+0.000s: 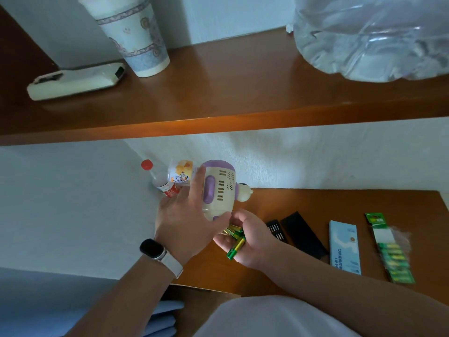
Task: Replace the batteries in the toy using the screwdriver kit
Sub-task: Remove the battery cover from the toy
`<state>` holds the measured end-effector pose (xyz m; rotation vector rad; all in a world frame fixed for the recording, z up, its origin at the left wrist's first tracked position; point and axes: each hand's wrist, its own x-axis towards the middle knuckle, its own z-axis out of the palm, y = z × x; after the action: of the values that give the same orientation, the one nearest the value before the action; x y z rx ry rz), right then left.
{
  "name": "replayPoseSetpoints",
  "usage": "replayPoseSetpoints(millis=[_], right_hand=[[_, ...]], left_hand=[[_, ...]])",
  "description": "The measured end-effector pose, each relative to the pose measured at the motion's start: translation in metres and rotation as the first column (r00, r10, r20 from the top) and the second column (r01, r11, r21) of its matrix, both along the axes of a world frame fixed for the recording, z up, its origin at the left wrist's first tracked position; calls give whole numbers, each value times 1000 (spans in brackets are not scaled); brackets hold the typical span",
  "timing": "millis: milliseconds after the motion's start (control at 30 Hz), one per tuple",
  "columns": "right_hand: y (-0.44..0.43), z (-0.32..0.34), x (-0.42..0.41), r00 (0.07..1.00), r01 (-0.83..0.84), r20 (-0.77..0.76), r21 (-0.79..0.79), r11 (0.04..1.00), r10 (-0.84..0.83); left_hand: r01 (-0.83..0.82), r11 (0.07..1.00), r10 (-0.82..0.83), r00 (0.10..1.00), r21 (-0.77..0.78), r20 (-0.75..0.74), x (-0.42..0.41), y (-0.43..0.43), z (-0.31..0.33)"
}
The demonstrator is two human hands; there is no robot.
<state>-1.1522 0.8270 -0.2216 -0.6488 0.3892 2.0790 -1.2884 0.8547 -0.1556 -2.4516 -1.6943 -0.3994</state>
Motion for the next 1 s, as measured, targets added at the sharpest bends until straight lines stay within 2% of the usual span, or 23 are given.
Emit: replayPoseSetpoints(millis=[267, 400, 467, 667, 800, 1000], right_hand=[[9, 0, 3, 997, -1, 82, -26, 1000, 3], [12, -6, 3, 985, -32, 169, -72, 997, 43], [16, -12, 0, 980, -11, 199, -75, 997, 25], [26, -18, -4, 978, -9, 209, -40, 999, 17], [31, -22, -6, 977, -2, 215, -56, 998, 15], [28, -16, 5, 947, -194, 257, -20, 981, 193]], left_hand=[[72, 997, -71, 997, 34, -39, 3, 3, 1], [194, 976, -179, 974, 103, -138, 8, -2, 4], [232, 969, -213, 958, 84, -191, 12, -4, 6], [235, 969, -213, 952, 81, -221, 18, -2, 10], [239, 966, -221, 961, 100, -166, 13, 4, 7], [83, 996, -83, 997, 30, 7, -4, 19, -5]])
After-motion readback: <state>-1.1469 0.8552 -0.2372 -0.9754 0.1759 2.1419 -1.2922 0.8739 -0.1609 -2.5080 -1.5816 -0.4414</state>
